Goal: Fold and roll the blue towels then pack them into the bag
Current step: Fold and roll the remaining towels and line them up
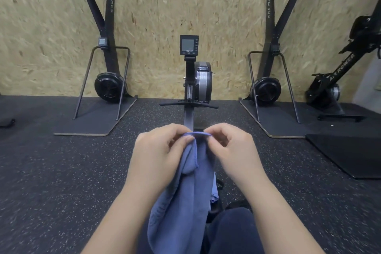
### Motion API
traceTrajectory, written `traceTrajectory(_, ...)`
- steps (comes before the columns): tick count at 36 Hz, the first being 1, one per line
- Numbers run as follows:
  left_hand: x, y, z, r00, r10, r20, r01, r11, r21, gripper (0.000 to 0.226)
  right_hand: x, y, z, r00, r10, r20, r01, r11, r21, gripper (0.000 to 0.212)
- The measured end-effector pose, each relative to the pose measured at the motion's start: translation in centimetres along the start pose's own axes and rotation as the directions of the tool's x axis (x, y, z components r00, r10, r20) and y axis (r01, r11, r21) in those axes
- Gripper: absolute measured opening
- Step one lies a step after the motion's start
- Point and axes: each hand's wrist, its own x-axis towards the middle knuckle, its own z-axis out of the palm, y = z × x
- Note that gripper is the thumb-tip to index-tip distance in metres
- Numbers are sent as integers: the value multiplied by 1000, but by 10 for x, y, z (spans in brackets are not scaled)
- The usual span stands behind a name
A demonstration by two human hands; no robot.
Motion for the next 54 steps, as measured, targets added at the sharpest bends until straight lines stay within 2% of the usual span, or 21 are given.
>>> traceTrajectory(3, 1, 1, -5, 999, -43, -27, 41, 998, -54, 7, 1, 8, -6, 999, 31, -24, -31, 999, -19, 17)
traceTrajectory(6, 1, -1, -9, 991, -124, -53, 115, 983, -141, 7, 3, 17, -13, 995, 61, -76, -65, 996, -54, 26)
traceTrajectory(11, 1, -5, -14, 978, -200, -52, 184, 957, -225, 23, 3, 31, -23, 986, 127, -112, -139, 984, -109, 26)
traceTrajectory(16, 1, -12, -15, 963, -249, -106, 222, 950, -221, 21, 1, 40, -30, 975, 166, -149, -185, 975, -125, 25)
traceTrajectory(20, -1, -19, -18, 944, -281, -173, 247, 949, -194, 19, 0, 44, -36, 967, 165, -193, -193, 972, -138, 14)
traceTrajectory(26, -1, -23, -20, 934, -297, -198, 266, 949, -166, 23, -2, 38, -33, 963, 212, -164, -232, 966, -115, 10)
traceTrajectory(32, -1, -22, -21, 946, -296, -129, 280, 951, -127, 33, -4, 18, -21, 965, 235, -117, -235, 972, 14, 14)
traceTrajectory(38, -4, -4, -6, 978, -205, 37, 208, 973, -103, 38, -6, -1, -5, 985, 169, -25, -167, 984, 69, 12)
traceTrajectory(45, -11, 7, 18, 963, -188, 194, 192, 981, -6, 31, -9, -7, 5, 995, 68, 71, -72, 996, 60, 9)
traceTrajectory(50, -10, 5, 18, 961, -204, 187, 204, 979, 18, 11, -11, -8, 4, 994, 22, 104, -30, 997, 75, 14)
traceTrajectory(54, -11, 1, 15, 969, -199, 147, 198, 980, 18, 7, -12, -7, 5, 993, 6, 115, -11, 999, 39, 17)
